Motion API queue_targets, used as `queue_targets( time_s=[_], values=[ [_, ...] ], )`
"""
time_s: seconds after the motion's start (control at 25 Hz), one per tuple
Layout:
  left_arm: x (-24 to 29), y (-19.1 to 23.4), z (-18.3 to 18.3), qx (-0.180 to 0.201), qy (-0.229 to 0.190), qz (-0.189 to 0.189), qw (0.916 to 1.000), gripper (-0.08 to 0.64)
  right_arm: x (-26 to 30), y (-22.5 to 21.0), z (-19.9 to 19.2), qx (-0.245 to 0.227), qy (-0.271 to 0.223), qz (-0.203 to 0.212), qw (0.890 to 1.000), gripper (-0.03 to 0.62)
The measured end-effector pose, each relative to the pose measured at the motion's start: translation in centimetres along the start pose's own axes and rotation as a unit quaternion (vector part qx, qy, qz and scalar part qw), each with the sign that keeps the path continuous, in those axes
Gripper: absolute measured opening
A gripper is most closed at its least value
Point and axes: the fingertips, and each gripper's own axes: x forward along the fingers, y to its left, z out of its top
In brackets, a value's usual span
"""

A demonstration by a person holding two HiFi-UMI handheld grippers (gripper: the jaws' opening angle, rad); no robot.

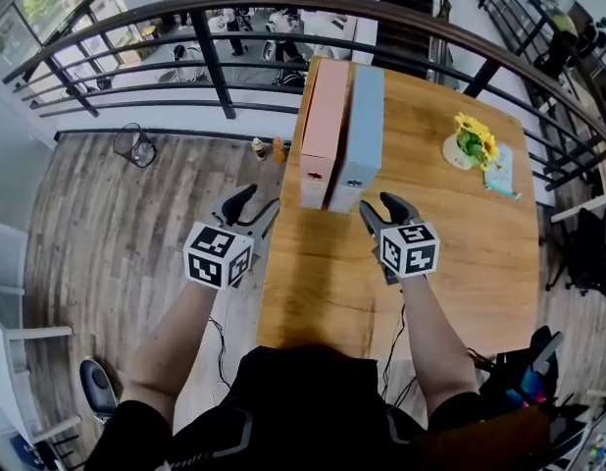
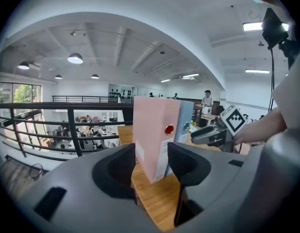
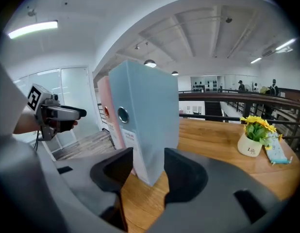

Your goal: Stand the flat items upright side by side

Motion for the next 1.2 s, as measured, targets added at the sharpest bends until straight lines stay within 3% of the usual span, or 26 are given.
queue_targets(
  time_s=[0.28, 0.56, 0.88, 1.2],
  values=[
    [7.2, 3.3, -2.5, 0.003, 0.058, 0.022, 0.9981, 0.222, 2.7, -4.9, -0.1, 0.031, 0.022, -0.024, 0.999, 0.183],
    [12.5, 4.5, -3.1, -0.014, 0.084, 0.023, 0.9961, 0.216, 7.2, -5.1, -0.6, 0.044, 0.057, -0.005, 0.997, 0.158],
    [14.1, 4.6, -4.1, -0.013, 0.101, 0.015, 0.9947, 0.216, 10.2, -6.2, -3.7, 0.076, 0.096, -0.003, 0.992, 0.16],
    [14.5, 4.7, -4.6, -0.022, 0.105, 0.014, 0.9942, 0.207, 12.5, -6.4, -4.5, 0.087, 0.105, 0.006, 0.991, 0.14]
  ],
)
